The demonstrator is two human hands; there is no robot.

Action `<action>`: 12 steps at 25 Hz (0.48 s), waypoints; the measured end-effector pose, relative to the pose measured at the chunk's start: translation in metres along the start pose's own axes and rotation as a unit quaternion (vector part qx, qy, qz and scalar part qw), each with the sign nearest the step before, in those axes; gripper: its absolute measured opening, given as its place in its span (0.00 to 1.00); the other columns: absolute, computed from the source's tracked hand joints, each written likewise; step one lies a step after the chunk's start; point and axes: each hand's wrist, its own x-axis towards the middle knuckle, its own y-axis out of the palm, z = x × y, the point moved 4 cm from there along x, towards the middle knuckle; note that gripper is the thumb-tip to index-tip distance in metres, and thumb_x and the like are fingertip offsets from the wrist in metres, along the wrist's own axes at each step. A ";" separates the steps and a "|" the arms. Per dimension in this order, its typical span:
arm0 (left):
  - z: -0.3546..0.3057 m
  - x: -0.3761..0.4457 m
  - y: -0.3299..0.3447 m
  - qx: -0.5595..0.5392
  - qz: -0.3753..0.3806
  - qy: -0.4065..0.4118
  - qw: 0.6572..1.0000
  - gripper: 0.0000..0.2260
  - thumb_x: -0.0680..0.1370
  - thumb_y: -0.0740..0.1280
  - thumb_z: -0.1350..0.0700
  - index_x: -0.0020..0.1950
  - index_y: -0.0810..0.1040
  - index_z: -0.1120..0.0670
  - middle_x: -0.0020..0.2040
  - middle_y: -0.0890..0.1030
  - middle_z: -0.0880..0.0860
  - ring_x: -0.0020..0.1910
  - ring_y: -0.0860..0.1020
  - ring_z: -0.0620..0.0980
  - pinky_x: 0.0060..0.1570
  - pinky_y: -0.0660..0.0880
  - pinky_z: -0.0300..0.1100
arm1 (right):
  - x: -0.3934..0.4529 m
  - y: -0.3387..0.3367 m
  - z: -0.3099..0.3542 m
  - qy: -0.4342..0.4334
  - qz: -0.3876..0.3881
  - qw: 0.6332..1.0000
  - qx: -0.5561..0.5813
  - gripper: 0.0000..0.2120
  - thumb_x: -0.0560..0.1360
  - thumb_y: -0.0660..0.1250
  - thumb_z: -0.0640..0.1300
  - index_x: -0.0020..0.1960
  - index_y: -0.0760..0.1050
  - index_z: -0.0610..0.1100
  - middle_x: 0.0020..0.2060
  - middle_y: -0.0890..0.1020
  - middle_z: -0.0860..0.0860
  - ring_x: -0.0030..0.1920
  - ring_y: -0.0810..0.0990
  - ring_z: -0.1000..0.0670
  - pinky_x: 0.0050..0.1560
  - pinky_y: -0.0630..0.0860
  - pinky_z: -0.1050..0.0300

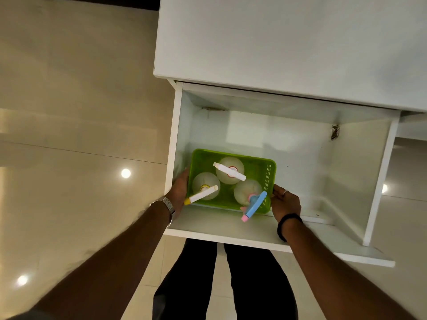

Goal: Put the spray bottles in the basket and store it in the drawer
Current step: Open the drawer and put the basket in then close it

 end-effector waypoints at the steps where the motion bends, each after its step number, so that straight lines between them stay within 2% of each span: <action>1: 0.001 0.002 -0.002 0.014 0.004 -0.008 1.000 0.25 0.82 0.54 0.37 0.71 0.76 0.50 0.70 0.78 0.54 0.69 0.77 0.55 0.70 0.73 0.52 | 0.000 0.003 0.000 -0.006 -0.004 1.000 -0.008 0.17 0.74 0.67 0.39 0.60 0.84 0.50 0.56 0.87 0.48 0.58 0.84 0.45 0.66 0.77 0.51; 2: 0.003 0.002 -0.003 0.015 0.013 -0.019 1.000 0.27 0.82 0.54 0.36 0.73 0.74 0.50 0.71 0.77 0.56 0.71 0.75 0.57 0.73 0.70 0.54 | -0.001 0.005 0.001 -0.011 -0.009 1.000 -0.014 0.18 0.75 0.65 0.37 0.60 0.84 0.49 0.56 0.87 0.48 0.58 0.84 0.45 0.66 0.77 0.52; 4: 0.003 0.002 -0.002 0.020 0.017 -0.027 0.999 0.30 0.81 0.53 0.33 0.74 0.73 0.49 0.71 0.77 0.57 0.70 0.76 0.58 0.73 0.70 0.55 | -0.001 0.010 0.005 -0.021 -0.012 0.999 -0.025 0.20 0.75 0.63 0.34 0.61 0.84 0.48 0.55 0.87 0.47 0.58 0.84 0.45 0.65 0.77 0.52; 6: -0.002 -0.004 -0.001 0.045 -0.013 -0.011 0.999 0.30 0.81 0.52 0.33 0.74 0.72 0.49 0.71 0.76 0.56 0.69 0.76 0.58 0.72 0.71 0.54 | -0.002 0.015 0.008 -0.026 0.006 0.999 -0.032 0.19 0.75 0.63 0.34 0.61 0.83 0.47 0.56 0.87 0.46 0.58 0.84 0.44 0.65 0.78 0.50; 9: -0.008 -0.016 -0.004 0.111 -0.066 0.046 0.991 0.29 0.82 0.52 0.36 0.77 0.67 0.53 0.75 0.71 0.57 0.74 0.70 0.58 0.75 0.66 0.54 | -0.004 0.023 0.009 -0.007 0.063 0.997 -0.041 0.17 0.77 0.62 0.34 0.62 0.81 0.45 0.59 0.84 0.43 0.61 0.81 0.40 0.67 0.76 0.44; 11: -0.007 -0.029 -0.005 0.173 -0.023 0.108 0.979 0.28 0.84 0.50 0.39 0.79 0.63 0.54 0.78 0.66 0.56 0.78 0.65 0.58 0.78 0.59 0.50 | -0.005 0.030 0.012 0.019 0.107 0.994 -0.020 0.15 0.79 0.59 0.32 0.60 0.79 0.42 0.61 0.82 0.37 0.62 0.80 0.38 0.68 0.74 0.41; 12: -0.004 -0.038 -0.007 0.211 -0.006 0.138 0.968 0.28 0.84 0.50 0.40 0.79 0.63 0.54 0.78 0.66 0.54 0.78 0.64 0.56 0.75 0.59 0.45 | -0.006 0.032 0.014 0.037 0.126 0.991 -0.005 0.15 0.79 0.57 0.31 0.61 0.77 0.39 0.63 0.80 0.35 0.64 0.78 0.37 0.70 0.73 0.41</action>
